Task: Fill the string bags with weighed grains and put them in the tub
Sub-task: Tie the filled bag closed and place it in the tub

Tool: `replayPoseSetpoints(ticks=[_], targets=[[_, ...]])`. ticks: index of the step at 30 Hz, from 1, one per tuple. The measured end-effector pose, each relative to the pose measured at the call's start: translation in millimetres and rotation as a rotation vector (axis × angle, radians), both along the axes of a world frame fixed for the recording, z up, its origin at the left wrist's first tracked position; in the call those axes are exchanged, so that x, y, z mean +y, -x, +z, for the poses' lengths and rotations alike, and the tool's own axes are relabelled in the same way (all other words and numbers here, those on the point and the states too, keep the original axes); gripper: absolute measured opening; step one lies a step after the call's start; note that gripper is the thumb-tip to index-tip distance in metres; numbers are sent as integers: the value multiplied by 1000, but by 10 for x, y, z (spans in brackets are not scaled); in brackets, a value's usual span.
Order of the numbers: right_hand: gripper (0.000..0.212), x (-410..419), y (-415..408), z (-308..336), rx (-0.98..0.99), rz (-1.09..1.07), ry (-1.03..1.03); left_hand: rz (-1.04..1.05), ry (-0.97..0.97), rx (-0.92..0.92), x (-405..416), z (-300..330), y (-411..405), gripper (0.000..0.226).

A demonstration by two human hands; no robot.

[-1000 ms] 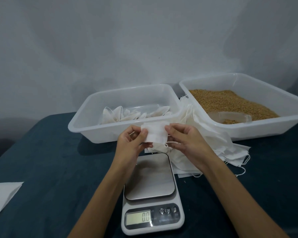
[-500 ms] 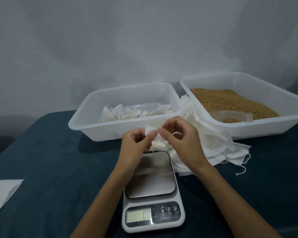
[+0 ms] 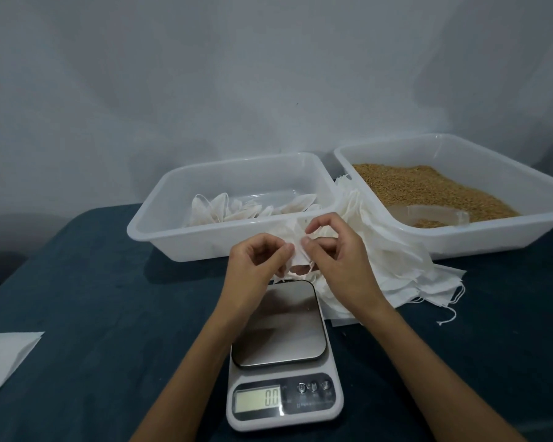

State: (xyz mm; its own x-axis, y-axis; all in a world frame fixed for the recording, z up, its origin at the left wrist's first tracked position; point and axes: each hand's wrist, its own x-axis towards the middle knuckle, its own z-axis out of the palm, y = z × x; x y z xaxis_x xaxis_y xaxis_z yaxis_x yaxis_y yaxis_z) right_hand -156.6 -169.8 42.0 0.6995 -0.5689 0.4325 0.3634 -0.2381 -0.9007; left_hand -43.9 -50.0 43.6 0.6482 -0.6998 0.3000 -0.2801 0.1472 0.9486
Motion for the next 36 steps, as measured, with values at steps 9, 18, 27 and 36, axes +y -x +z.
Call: replayPoseSetpoints(ticks=[9, 18, 27, 36], targets=[[14, 8, 3, -40, 124, -14, 330, 35, -13, -91, 23, 20, 19, 19], [32, -78, 8, -97, 121, -250, 637, 112, -46, -150, 10, -6, 50, 29], [30, -80, 23, 40, -20, 183, -255, 247, 38, 23, 7, 28, -54, 38], [18, -61, 19, 14, 91, -303, 114, 73, 127, 132, 31, 16, -29, 12]])
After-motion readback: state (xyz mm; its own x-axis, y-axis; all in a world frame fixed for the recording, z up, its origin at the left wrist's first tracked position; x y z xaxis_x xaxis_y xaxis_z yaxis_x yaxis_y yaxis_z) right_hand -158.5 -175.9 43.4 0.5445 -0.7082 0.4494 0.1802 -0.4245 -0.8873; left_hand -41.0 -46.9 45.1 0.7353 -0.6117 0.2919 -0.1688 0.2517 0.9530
